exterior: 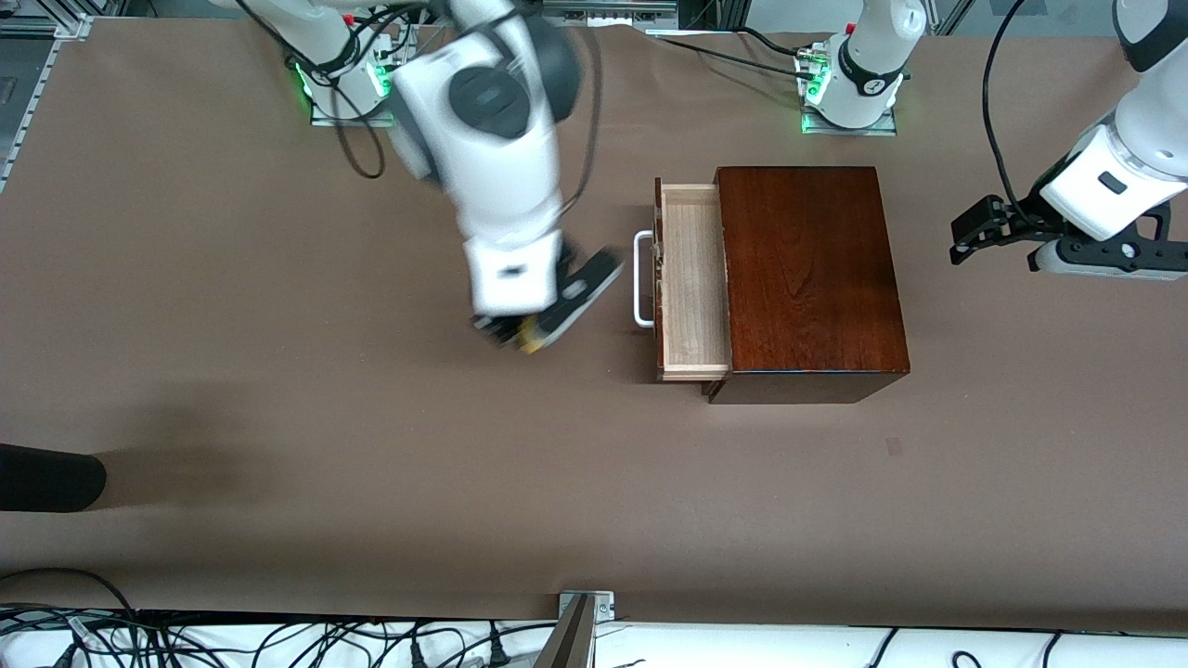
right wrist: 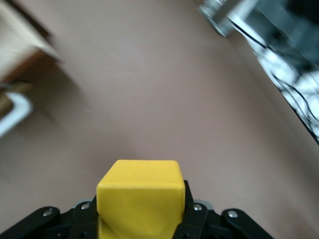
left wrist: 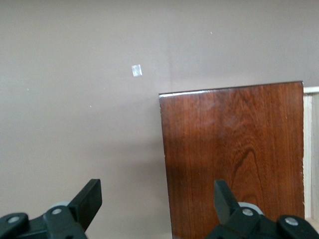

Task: Open drawer, take yellow block, close drawer
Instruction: 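Carry the cube away with the right gripper while the left gripper reaches the drawer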

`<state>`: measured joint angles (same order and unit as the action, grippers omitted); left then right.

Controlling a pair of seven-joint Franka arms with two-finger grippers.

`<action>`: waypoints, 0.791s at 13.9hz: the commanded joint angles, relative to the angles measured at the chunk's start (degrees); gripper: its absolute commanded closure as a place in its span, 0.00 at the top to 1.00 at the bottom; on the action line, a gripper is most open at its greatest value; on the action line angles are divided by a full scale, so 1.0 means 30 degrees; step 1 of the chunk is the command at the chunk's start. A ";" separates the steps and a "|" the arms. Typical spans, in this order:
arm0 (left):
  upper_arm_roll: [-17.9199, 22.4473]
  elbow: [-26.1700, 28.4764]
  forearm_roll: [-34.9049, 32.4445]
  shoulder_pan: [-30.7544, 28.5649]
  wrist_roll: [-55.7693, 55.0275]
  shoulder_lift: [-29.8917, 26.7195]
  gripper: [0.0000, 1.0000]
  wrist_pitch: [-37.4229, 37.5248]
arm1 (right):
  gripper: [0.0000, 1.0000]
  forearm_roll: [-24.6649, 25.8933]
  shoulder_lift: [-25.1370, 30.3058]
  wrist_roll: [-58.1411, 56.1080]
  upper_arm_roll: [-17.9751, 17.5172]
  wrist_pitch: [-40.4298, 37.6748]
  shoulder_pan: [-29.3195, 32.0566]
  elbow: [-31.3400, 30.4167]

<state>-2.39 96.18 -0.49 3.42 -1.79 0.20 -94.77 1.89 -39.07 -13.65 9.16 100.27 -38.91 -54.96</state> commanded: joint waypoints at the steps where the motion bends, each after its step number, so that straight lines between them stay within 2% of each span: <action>1: -0.1160 -0.0915 0.0309 0.0091 0.0855 -0.0068 1.00 0.2109 | 0.00 -0.1820 0.2173 0.0152 0.0111 0.1663 0.1655 -0.4337; 2: -0.1805 -0.1180 0.0309 0.0091 0.2312 -0.0039 1.00 0.3047 | 0.00 -0.2846 0.3255 0.0183 0.0140 0.2921 0.2328 -0.6590; 4: -0.2568 -0.1212 0.0309 0.0120 0.5708 -0.0010 1.00 0.4660 | 0.00 -0.3267 0.4259 0.0154 0.0111 0.4423 0.3851 -0.9356; 7: -0.3945 -0.1212 0.1036 0.0120 0.9261 0.1041 1.00 0.5048 | 0.00 -0.3325 0.4496 0.0241 0.0052 0.4574 0.5378 -1.1323; 11: -0.6054 -0.1764 0.4607 0.0178 0.9270 0.3411 1.00 0.5048 | 0.00 -0.3355 0.4877 0.0417 0.0023 0.6561 0.6785 -1.4341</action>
<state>-17.77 93.87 9.31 4.17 24.22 5.96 -80.51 -7.16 -27.90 -13.35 10.46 116.23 -20.22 -91.31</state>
